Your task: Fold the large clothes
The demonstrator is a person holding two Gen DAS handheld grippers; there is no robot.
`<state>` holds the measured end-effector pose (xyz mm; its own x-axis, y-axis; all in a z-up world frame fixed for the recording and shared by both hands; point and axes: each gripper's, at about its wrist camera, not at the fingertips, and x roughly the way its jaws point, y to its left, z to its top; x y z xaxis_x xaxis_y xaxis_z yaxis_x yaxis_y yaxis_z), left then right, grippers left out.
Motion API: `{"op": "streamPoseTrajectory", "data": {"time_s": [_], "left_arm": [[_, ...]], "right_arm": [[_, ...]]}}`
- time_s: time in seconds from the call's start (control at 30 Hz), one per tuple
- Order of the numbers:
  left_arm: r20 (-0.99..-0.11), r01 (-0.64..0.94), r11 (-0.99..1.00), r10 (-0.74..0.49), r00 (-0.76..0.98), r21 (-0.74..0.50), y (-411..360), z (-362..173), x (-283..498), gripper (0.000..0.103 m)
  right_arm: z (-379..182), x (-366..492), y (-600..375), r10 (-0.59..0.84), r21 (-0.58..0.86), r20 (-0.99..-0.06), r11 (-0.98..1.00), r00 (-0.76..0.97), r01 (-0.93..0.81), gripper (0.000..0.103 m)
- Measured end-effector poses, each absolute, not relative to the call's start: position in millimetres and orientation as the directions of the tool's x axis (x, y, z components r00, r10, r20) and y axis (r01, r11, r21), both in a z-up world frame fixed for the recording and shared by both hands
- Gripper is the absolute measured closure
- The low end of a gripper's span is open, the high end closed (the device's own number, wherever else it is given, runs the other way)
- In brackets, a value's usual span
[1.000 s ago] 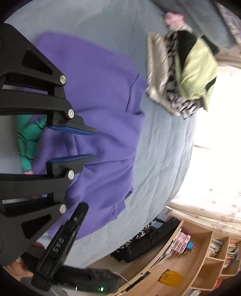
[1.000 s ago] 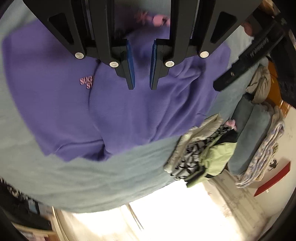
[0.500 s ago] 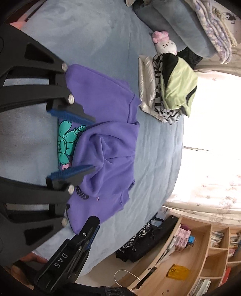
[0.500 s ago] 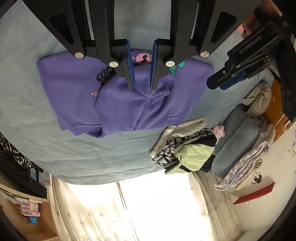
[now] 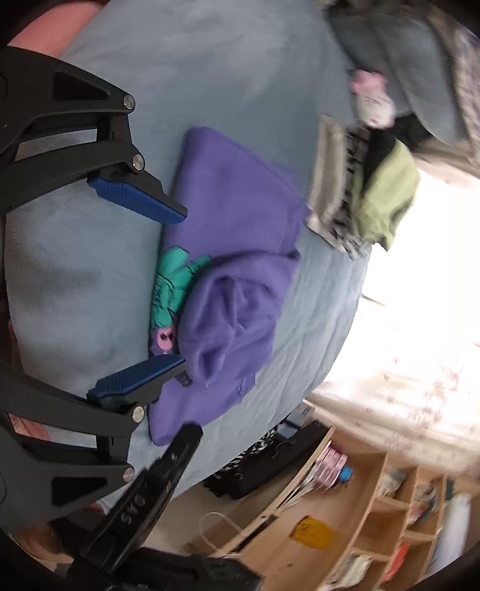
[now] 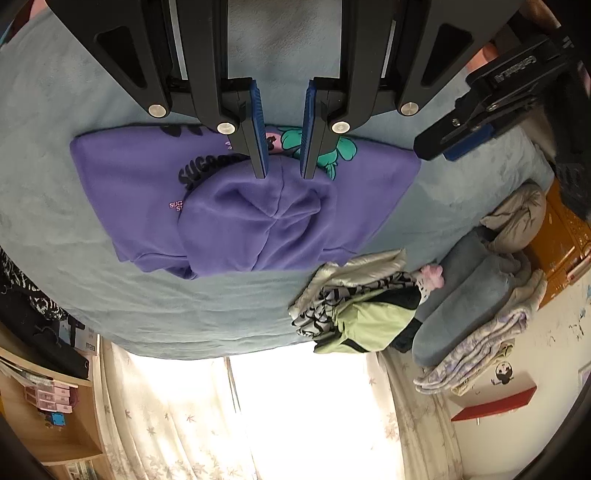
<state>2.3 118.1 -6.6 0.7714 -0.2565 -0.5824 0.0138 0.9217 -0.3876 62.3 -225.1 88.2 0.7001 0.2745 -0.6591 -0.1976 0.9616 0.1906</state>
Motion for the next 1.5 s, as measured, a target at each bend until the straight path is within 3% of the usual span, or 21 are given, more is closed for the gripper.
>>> {"op": "streamPoseTrajectory", "data": {"time_s": [0.23,0.53,1.0,1.2,1.27,1.33,1.5], "left_arm": [[-0.621,-0.074,0.833,-0.346,0.703,-0.548,153,-65,24,0.032],[-0.622,-0.196,0.737,-0.36,0.696,-0.647,181,-117,58,0.032],[-0.615,-0.305,0.627,-0.363,0.7,-0.717,203,-149,156,0.03],[-0.564,-0.303,0.568,-0.365,0.741,-0.765,217,-152,196,0.03],[-0.549,-0.292,0.577,-0.339,0.764,-0.762,216,-153,200,0.038],[-0.562,-0.297,0.615,-0.294,0.773,-0.731,212,-155,200,0.052],[-0.556,-0.302,0.603,-0.29,0.779,-0.738,217,-162,193,0.062]], "right_arm": [[63,84,-215,0.268,0.184,-0.7,0.963,0.662,-0.196,0.085],[26,120,-202,0.266,0.175,-0.733,0.963,0.626,-0.204,0.085],[10,218,-189,0.228,0.143,-0.708,0.973,0.668,-0.18,0.085],[-8,279,-183,0.197,0.129,-0.716,0.98,0.67,-0.149,0.085],[-27,292,-181,0.193,0.128,-0.753,0.981,0.63,-0.147,0.085],[-59,305,-182,0.21,0.151,-0.8,0.977,0.562,-0.15,0.086],[-69,311,-175,0.18,0.113,-0.764,0.983,0.619,-0.145,0.085]]}}
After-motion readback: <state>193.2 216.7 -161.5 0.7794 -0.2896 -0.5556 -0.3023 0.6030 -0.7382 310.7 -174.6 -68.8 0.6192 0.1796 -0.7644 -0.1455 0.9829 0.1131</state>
